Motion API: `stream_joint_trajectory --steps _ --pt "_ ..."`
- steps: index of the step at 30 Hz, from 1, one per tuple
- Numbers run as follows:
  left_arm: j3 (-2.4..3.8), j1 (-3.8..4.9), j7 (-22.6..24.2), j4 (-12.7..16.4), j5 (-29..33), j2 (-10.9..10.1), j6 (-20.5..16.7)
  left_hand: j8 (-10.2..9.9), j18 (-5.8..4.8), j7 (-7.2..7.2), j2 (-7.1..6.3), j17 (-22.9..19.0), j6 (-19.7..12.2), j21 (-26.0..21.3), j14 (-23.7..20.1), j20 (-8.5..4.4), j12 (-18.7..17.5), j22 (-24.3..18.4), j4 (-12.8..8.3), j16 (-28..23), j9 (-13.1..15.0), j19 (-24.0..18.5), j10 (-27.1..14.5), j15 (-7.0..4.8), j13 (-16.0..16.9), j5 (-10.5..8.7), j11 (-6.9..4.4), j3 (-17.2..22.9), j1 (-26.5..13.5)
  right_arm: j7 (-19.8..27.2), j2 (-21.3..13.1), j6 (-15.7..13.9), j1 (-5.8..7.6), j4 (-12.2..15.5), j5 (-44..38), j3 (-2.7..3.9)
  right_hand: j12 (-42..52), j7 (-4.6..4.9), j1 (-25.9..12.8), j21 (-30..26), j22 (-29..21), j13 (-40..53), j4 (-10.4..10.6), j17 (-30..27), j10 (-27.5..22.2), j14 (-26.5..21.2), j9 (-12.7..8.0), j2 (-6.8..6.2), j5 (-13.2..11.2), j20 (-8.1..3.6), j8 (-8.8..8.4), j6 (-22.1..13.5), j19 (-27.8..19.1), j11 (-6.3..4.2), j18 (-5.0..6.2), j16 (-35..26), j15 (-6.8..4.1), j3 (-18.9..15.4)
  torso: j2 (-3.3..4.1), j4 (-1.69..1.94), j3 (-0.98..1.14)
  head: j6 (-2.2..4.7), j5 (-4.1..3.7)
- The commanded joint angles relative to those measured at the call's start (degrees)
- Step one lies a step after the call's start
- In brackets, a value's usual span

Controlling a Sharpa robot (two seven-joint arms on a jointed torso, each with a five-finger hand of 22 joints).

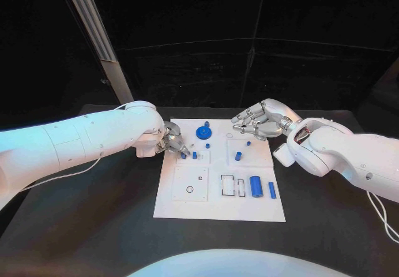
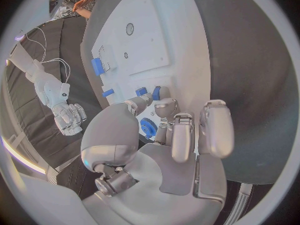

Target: Assemble the parts on the task board

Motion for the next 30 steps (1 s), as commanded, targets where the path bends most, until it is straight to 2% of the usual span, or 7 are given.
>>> stream_joint_trajectory --steps 1,10,17,23,27,28,30 --pt "0.0 0.03 -0.8 0.0 -0.1 0.1 -0.3 -0.4 0.24 -0.06 -0.14 15.1 0.4 0.4 6.1 -0.1 0.3 0.1 0.3 0.2 -0.1 0.7 0.5 -0.37 0.1 -0.05 -0.02 -0.8 -0.9 0.5 0.0 0.3 0.1 0.2 0.2 0.03 0.4 -0.07 0.6 -0.4 -0.2 -0.1 0.1 -0.1 -0.4 -0.4 0.0 0.11 0.2 -0.09 0.21 -0.3 -0.4 0.1 0.74 -0.4 -0.16 0.3 -0.01 0.02 -0.01 0.01 -0.03" --pt "0.0 0.02 -0.3 0.3 -0.1 -0.3 -2.4 -0.6 0.2 -0.18 -1.92 15.1 1.2 0.5 6.1 -0.14 0.6 0.4 3.8 0.2 -0.4 0.8 0.8 -0.43 0.5 -0.84 -0.07 -8.6 -4.6 0.5 -0.1 0.3 0.1 0.2 0.2 0.03 0.4 -0.07 0.6 -0.4 -0.2 -0.1 0.1 -0.1 -0.4 -0.4 0.0 0.11 0.2 -0.09 0.21 -0.3 -0.4 0.1 0.74 -0.4 -0.16 0.3 -0.04 -0.01 -0.04 0.11 -0.01" --pt "0.01 0.01 2.0 1.1 0.3 -1.2 -5.8 -0.8 0.33 -0.22 -1.43 15.1 1.0 -0.1 6.1 -0.27 0.1 -0.1 6.7 0.2 -0.6 0.6 0.3 -0.52 -0.2 -0.74 -0.14 -15.0 -5.0 0.6 -0.1 0.3 0.1 0.2 0.2 0.03 0.4 -0.06 0.6 -0.5 -0.3 -0.1 0.1 -0.3 -0.5 -0.4 0.0 0.09 0.2 -0.09 0.21 -0.3 -0.5 0.11 0.77 -0.5 -0.15 0.3 0.0 -0.01 -0.03 0.23 -0.15" --pt "0.05 0.06 8.1 2.4 3.7 -3.0 -11.7 -1.9 1.18 0.83 -0.89 15.1 -2.0 -3.5 6.1 0.16 -4.5 -3.8 8.8 0.2 -1.2 -1.0 -4.2 0.16 -6.9 -0.58 0.81 -20.2 -2.7 0.6 -0.1 0.3 0.1 0.1 0.2 0.03 0.4 -0.06 0.6 -0.5 -0.3 -0.1 0.1 -0.3 -0.5 -0.4 0.0 0.09 0.2 -0.09 0.21 -0.3 -0.5 0.11 0.77 -0.5 -0.15 0.3 -0.02 0.01 -0.02 0.29 -0.39" --pt "0.06 0.21 15.9 2.9 7.2 -3.9 -15.1 -3.5 2.99 2.67 -0.13 10.4 -6.0 -11.9 4.5 1.42 -10.4 -12.6 9.1 -2.7 -2.4 -5.1 -11.6 1.64 -15.5 -0.14 2.57 -22.7 1.5 0.6 -0.2 0.3 0.09 0.1 0.2 0.03 0.4 -0.06 0.6 -0.5 -0.3 -0.1 0.1 -0.3 -0.5 -0.4 0.0 0.09 0.2 -0.09 0.21 -0.3 -0.5 0.11 0.77 -0.5 -0.15 0.3 0.0 0.04 -0.01 0.36 -0.6" --pt "0.06 0.26 18.0 2.9 7.9 -3.9 -15.7 -3.8 3.64 3.22 0.05 7.6 -6.8 -15.4 3.4 1.88 -10.8 -16.2 8.7 -4.6 -2.7 -6.9 -12.8 1.86 -15.8 0.1 2.97 -22.9 3.0 0.6 -0.2 0.3 0.09 0.1 0.2 0.03 0.4 -0.06 0.6 -0.5 -0.3 -0.1 0.1 -0.3 -0.5 -0.4 0.0 0.09 0.2 -0.09 0.21 -0.3 -0.5 0.11 0.77 -0.5 -0.15 0.3 0.01 0.06 -0.02 0.4 -0.73" --pt "0.06 0.34 21.9 2.8 9.0 -3.6 -17.0 -4.9 6.07 4.65 0.79 -2.6 -9.2 -28.1 -1.7 2.78 -13.2 -28.7 6.9 -12.1 -3.7 -14.0 -17.6 3.3 -17.2 0.7 4.37 -22.6 7.4 0.6 -0.2 0.3 0.09 0.0 0.2 0.03 0.4 -0.06 0.6 -0.5 -0.3 -0.1 0.1 -0.3 -0.5 -0.4 0.0 0.09 0.2 -0.09 0.21 -0.3 -0.5 0.11 0.77 -0.5 -0.15 0.3 0.0 0.08 -0.05 0.43 -0.82"
